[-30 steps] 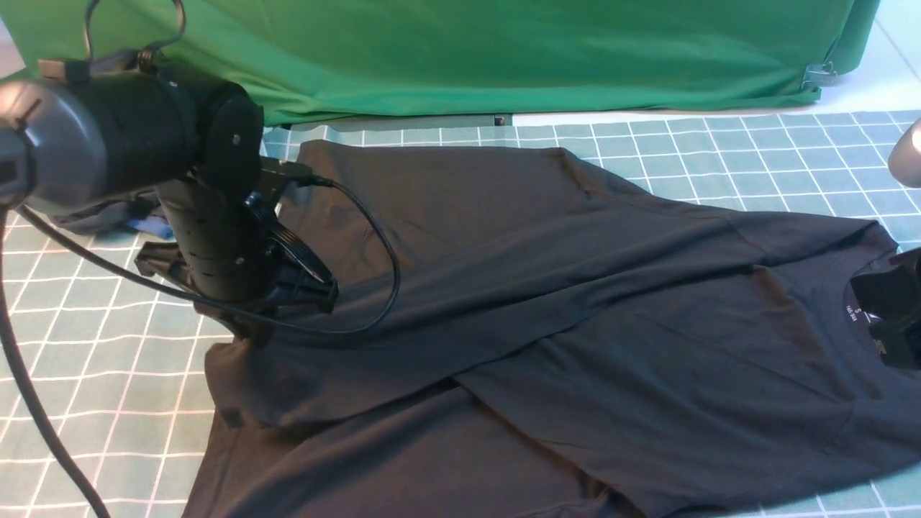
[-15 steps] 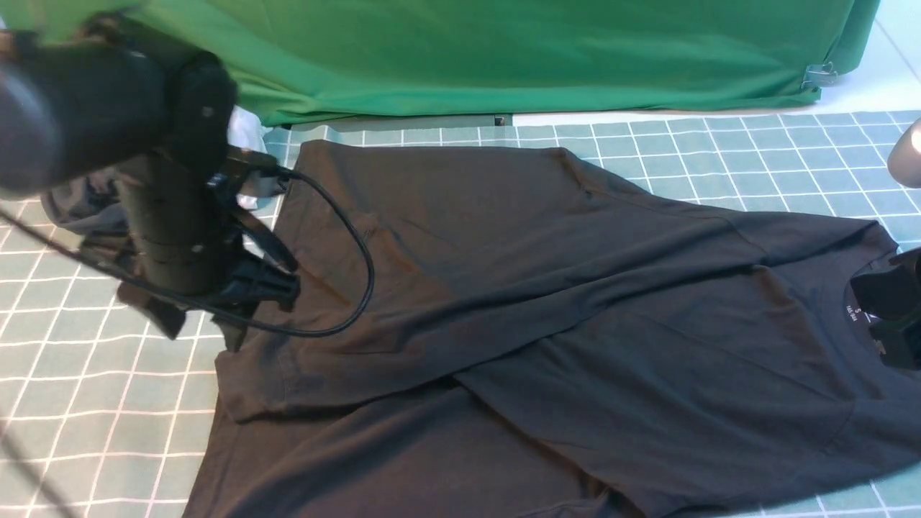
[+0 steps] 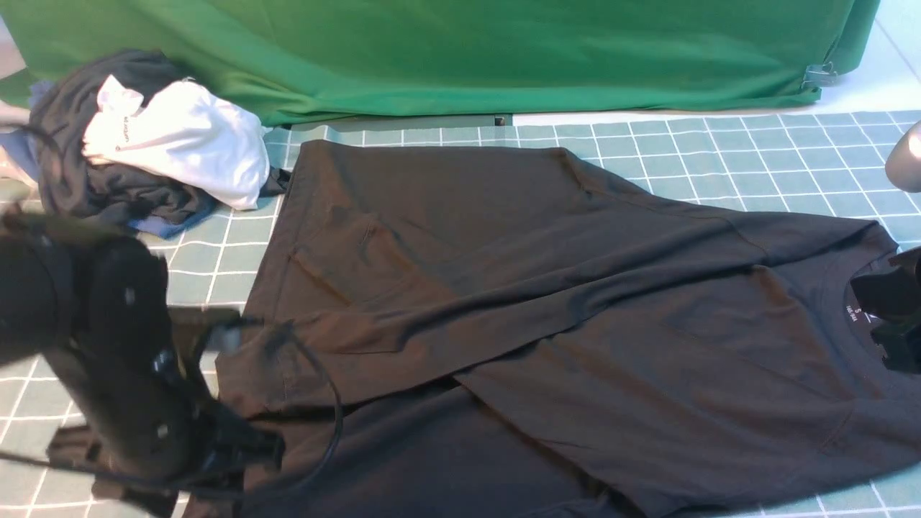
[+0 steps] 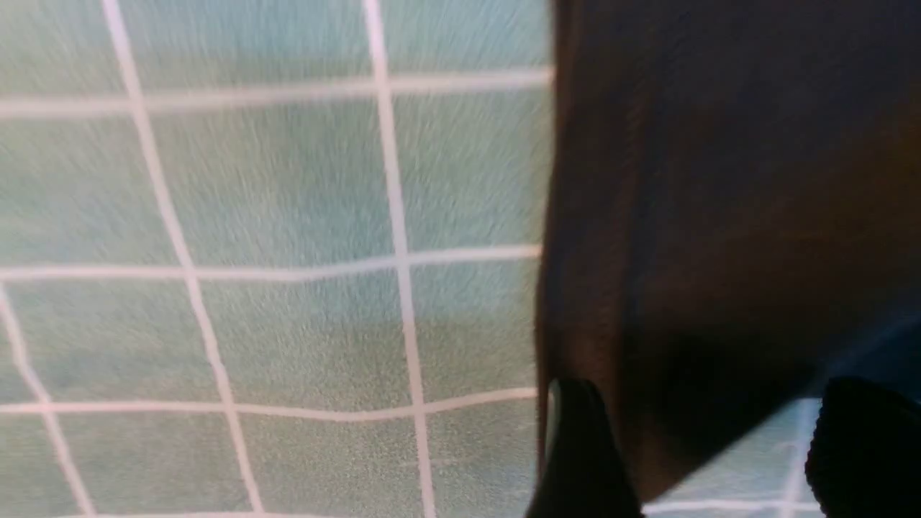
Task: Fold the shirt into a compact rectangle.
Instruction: 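Grasp the near edge of the shirt at its hem and shoulder corners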
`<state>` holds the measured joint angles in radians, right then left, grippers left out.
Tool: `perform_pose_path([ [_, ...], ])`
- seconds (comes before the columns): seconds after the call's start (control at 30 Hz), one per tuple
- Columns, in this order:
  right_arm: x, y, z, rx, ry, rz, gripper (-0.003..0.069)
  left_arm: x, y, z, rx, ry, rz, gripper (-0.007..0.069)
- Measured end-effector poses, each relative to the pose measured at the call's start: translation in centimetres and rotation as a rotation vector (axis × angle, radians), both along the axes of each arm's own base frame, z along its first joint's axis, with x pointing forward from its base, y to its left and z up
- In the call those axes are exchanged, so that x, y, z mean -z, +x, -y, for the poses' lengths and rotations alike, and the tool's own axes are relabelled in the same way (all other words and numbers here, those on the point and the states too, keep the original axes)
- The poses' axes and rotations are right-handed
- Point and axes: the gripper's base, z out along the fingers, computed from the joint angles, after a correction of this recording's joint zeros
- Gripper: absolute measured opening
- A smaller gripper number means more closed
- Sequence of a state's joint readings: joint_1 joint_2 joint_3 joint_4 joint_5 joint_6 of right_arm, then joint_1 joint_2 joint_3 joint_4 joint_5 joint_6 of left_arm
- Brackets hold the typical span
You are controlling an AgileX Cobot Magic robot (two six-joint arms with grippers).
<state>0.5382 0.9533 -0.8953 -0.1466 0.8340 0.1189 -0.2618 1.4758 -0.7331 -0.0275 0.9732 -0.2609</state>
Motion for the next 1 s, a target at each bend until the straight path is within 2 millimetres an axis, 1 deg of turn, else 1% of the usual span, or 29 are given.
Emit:
perform_pose_path([
  [0.07, 0.0, 0.0, 0.0, -0.003, -0.002, 0.001, 0.0241, 0.9, -0.3, -0.1, -0.006, 0.001, 0.000, 0.0415],
  [0.2, 0.0, 0.0, 0.0, -0.006, -0.005, 0.001, 0.0241, 1.9, -0.3, -0.1, -0.026, -0.009, 0.045, 0.0415],
  [0.33, 0.0, 0.0, 0.0, -0.009, -0.008, 0.002, 0.0241, 2.9, -0.6, -0.2, -0.054, -0.008, 0.039, 0.0415],
  [0.43, 0.0, 0.0, 0.0, -0.016, -0.016, 0.001, 0.0240, 3.0, -0.5, -0.1, -0.057, -0.009, 0.043, 0.0407],
  [0.5, 0.1, -0.1, 0.0, -0.025, -0.024, -0.010, 0.0239, 3.0, -0.5, -0.1, -0.058, -0.010, 0.043, 0.0367],
  [0.53, 0.2, -0.2, -0.1, -0.045, -0.032, -0.026, 0.0239, 3.0, -0.5, -0.1, -0.051, -0.010, 0.044, 0.0308],
  [0.57, 0.3, -0.3, -0.1, -0.059, -0.038, -0.038, 0.0238, 3.0, -0.5, -0.1, -0.049, -0.011, 0.044, 0.0274],
  [0.6, 0.6, -0.5, -0.3, -0.100, -0.051, -0.076, 0.0232, 2.9, -0.6, -0.1, -0.029, -0.012, 0.048, 0.0184],
  [0.63, 0.6, -0.5, -0.4, -0.107, -0.050, -0.080, 0.0230, 2.9, -0.6, -0.1, -0.026, -0.013, 0.048, 0.0184],
  [0.7, 1.4, -0.7, -1.0, -0.174, -0.063, -0.169, 0.0204, 2.6, -0.8, -0.2, 0.003, -0.017, 0.057, 0.0057],
  [0.77, 2.3, -0.4, -1.8, -0.230, -0.055, -0.239, 0.0178, 1.8, -1.2, -0.3, 0.014, -0.019, 0.060, 0.0030],
  [0.87, 3.9, 0.3, -3.4, -0.318, -0.085, -0.335, 0.0164, 0.2, -2.1, -0.5, 0.022, -0.027, 0.083, 0.0024],
  [0.9, 4.1, 0.3, -3.6, -0.332, -0.092, -0.344, 0.0163, 0.1, -2.2, -0.6, 0.022, -0.026, 0.079, 0.0024],
  [0.93, 5.1, 0.5, -4.7, -0.380, -0.118, -0.390, 0.0163, -0.8, -2.8, -0.7, 0.024, -0.030, 0.090, 0.0024],
  [0.97, 5.1, 0.5, -4.8, -0.387, -0.120, -0.390, 0.0163, -0.9, -2.9, -0.7, 0.024, -0.030, 0.092, 0.0024],
  [1.0, 6.2, 0.5, -6.0, -0.438, -0.154, -0.429, 0.0165, -1.5, -3.4, -0.8, 0.024, -0.036, 0.102, 0.0024],
])
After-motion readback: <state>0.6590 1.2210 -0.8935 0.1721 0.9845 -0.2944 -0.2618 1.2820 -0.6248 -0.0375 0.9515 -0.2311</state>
